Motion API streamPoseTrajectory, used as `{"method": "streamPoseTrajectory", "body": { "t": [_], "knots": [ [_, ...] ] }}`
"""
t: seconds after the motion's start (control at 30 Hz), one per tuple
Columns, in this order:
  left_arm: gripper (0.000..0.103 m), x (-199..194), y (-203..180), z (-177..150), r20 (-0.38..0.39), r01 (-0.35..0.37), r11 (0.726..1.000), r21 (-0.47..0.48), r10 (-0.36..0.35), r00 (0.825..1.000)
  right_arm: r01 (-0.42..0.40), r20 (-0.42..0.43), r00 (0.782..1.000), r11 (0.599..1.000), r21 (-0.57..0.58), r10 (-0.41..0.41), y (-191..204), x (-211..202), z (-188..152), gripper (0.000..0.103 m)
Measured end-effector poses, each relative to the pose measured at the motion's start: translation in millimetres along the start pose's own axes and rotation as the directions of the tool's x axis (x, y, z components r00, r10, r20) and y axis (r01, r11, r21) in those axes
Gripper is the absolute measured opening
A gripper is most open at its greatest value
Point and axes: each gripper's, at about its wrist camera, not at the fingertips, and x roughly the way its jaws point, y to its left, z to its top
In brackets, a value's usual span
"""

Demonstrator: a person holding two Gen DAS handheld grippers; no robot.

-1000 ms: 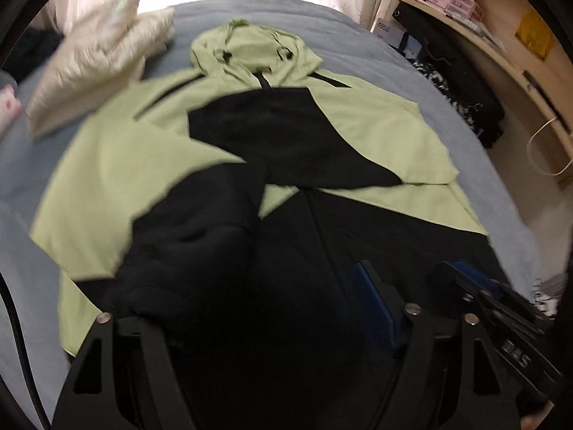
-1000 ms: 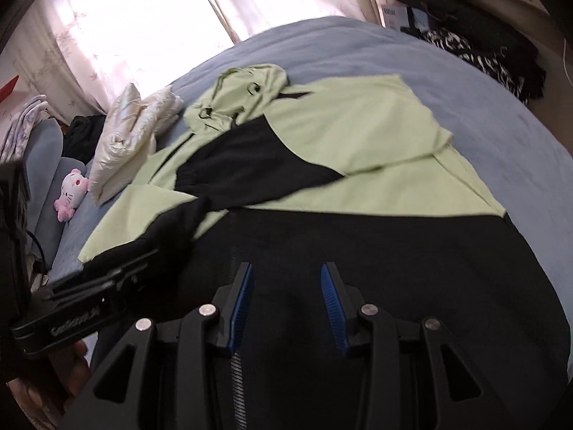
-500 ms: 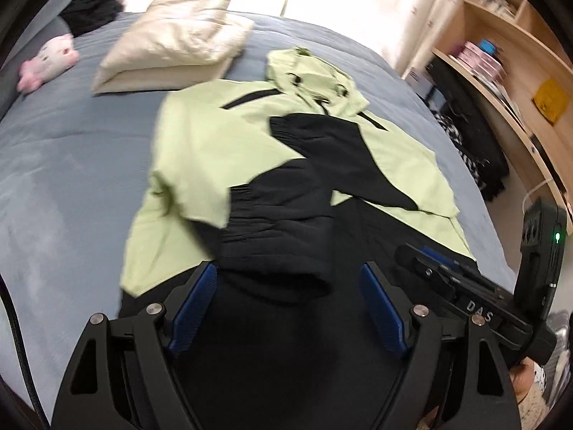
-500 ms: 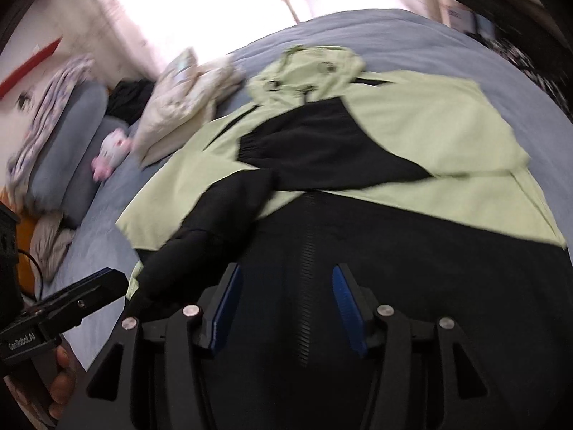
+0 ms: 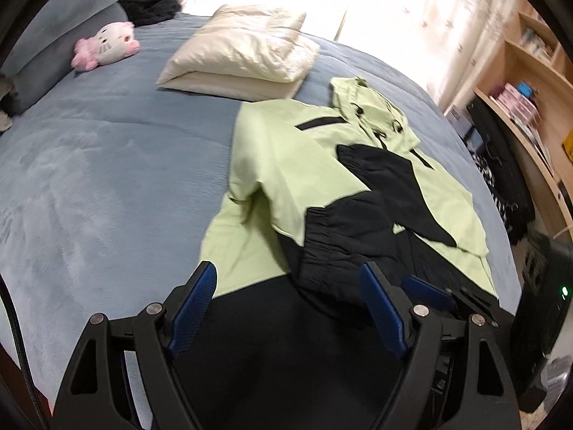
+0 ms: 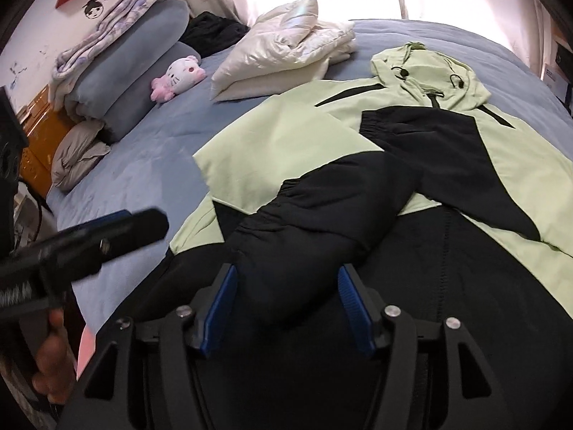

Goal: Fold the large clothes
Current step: 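Grasp the folded sleeve cuff with the right tool, adjust it, and release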

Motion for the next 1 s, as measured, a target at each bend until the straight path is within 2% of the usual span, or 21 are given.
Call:
{"method": "streamPoseTrajectory", "body": {
  "t": [0.17, 0.37, 0.47, 0.5, 0.53, 0.57, 0.6, 0.63, 0.7, 0.77, 0.8, 0.83, 0.87, 0.9, 0.93, 0.97, 1.0],
  "knots": [
    [0.080, 3, 12, 0, 0.000, -0.011, 1.000, -0.024, 0.011, 1.000, 0.001, 0.013, 1.000, 0.996, -0.085, 0.000, 18, -5, -2, 0.059],
    [0.080, 9, 19, -4, -0.014, -0.011, 0.999, -0.038, 0.011, 1.000, 0.056, -0.013, 0.998, 0.977, -0.206, -0.060, 39, 17, -3, 0.059],
    [0.080, 10, 24, -4, -0.020, -0.015, 0.999, -0.047, 0.014, 1.000, 0.201, -0.018, 0.976, 0.937, -0.285, -0.215, 41, 40, -1, 0.059],
    [0.080, 10, 26, -4, -0.021, -0.016, 0.999, -0.052, 0.015, 1.000, 0.246, -0.023, 0.964, 0.919, -0.308, -0.266, 39, 46, -1, 0.049],
    [0.080, 10, 27, -3, -0.020, -0.015, 0.998, -0.056, 0.014, 1.000, 0.267, -0.028, 0.956, 0.910, -0.318, -0.291, 37, 50, 1, 0.034],
    [0.080, 11, 27, -3, -0.019, -0.015, 0.998, -0.059, 0.014, 1.000, 0.280, -0.032, 0.951, 0.903, -0.327, -0.307, 35, 52, 2, 0.009],
    [0.080, 11, 28, -3, -0.019, -0.015, 0.998, -0.060, 0.014, 1.000, 0.316, -0.023, 0.939, 0.885, -0.342, -0.344, 34, 52, 7, 0.008],
    [0.080, 12, 28, -4, -0.020, -0.016, 0.998, -0.061, 0.015, 1.000, 0.325, -0.005, 0.938, 0.881, -0.345, -0.348, 34, 49, 11, 0.007],
    [0.080, 14, 26, -4, -0.022, -0.015, 0.998, -0.059, 0.014, 1.000, 0.331, 0.076, 0.942, 0.875, -0.354, -0.326, 37, 28, 27, 0.006],
    [0.080, 16, 22, -5, -0.026, -0.014, 0.999, -0.049, 0.012, 1.000, 0.323, 0.196, 0.943, 0.884, -0.339, -0.269, 40, -4, 47, 0.006],
    [0.080, 17, 20, -6, -0.027, -0.011, 0.999, -0.045, 0.009, 1.000, 0.313, 0.282, 0.932, 0.899, -0.307, -0.228, 37, -30, 62, 0.006],
    [0.080, 17, 19, -6, -0.029, -0.008, 0.999, -0.042, 0.007, 1.000, 0.304, 0.333, 0.921, 0.909, -0.283, -0.205, 34, -45, 69, 0.006],
    [0.080, 18, 18, -6, -0.030, -0.005, 0.999, -0.037, 0.004, 1.000, 0.289, 0.400, 0.900, 0.924, -0.250, -0.173, 28, -65, 77, 0.006],
    [0.080, 19, 15, -6, -0.032, -0.003, 1.000, -0.029, 0.002, 0.999, 0.274, 0.476, 0.867, 0.938, -0.213, -0.145, 18, -86, 82, 0.006],
    [0.080, 19, 13, -7, -0.032, -0.005, 1.000, -0.022, 0.004, 0.999, 0.273, 0.538, 0.830, 0.948, -0.163, -0.146, 6, -102, 85, 0.006],
    [0.080, 19, 12, -7, -0.031, -0.006, 1.000, -0.017, 0.006, 1.000, 0.273, 0.561, 0.811, 0.955, -0.118, -0.163, -7, -109, 88, 0.007],
    [0.080, 20, 10, -7, -0.030, -0.009, 1.000, -0.010, 0.008, 1.000, 0.251, 0.567, 0.801, 0.967, -0.031, -0.190, -31, -115, 89, 0.010]
  ]
}}
